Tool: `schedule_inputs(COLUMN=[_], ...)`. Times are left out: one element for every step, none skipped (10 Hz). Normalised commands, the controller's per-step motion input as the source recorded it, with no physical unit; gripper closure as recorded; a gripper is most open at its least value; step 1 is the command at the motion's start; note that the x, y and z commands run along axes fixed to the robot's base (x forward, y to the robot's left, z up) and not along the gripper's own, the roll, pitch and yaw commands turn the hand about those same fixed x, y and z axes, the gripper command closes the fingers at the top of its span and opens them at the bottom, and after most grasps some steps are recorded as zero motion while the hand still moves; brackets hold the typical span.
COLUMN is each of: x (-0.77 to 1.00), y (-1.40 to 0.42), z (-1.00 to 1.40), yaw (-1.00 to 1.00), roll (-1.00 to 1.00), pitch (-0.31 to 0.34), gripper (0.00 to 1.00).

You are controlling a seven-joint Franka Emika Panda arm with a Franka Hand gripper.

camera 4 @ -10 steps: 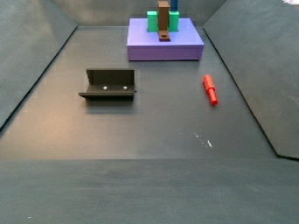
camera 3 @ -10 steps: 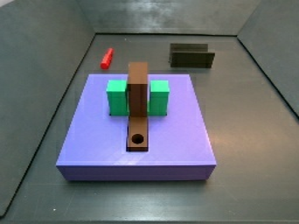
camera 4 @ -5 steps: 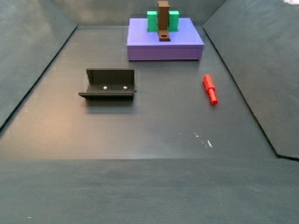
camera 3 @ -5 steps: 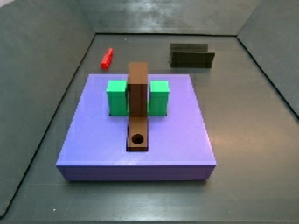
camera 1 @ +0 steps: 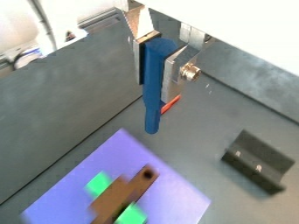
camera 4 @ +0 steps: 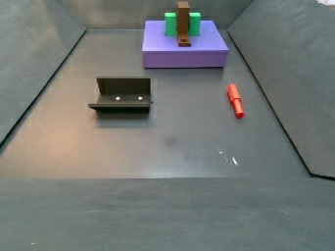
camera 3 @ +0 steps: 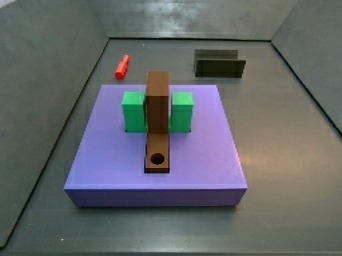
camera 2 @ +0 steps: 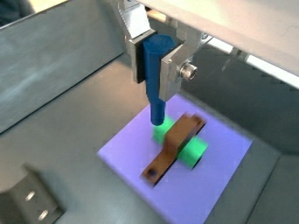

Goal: Pick up the blue object. Move up. Move to above the board. Insert the blue object.
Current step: Move to above the board, then insert the blue object.

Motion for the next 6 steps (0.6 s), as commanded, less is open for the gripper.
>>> schedule_inputs(x=[0.09, 0.09, 0.00, 0.15, -0.11, -0.16], y=[-0.47, -0.33, 0.01, -0.21, -0.87, -0.79], z=[0.09, 0.07, 0.00, -0.28, -0.54, -0.74], yaw=[0.00, 0.00, 0.00, -0.04, 0.16, 0.25], roll=[0.02, 0.02, -0.02, 0.03, 0.12, 0.15], pitch=[0.156, 0.145, 0.000, 0.000, -0.144, -0.203], gripper=[1.00, 1.00, 1.00, 1.00, 1.00, 1.00])
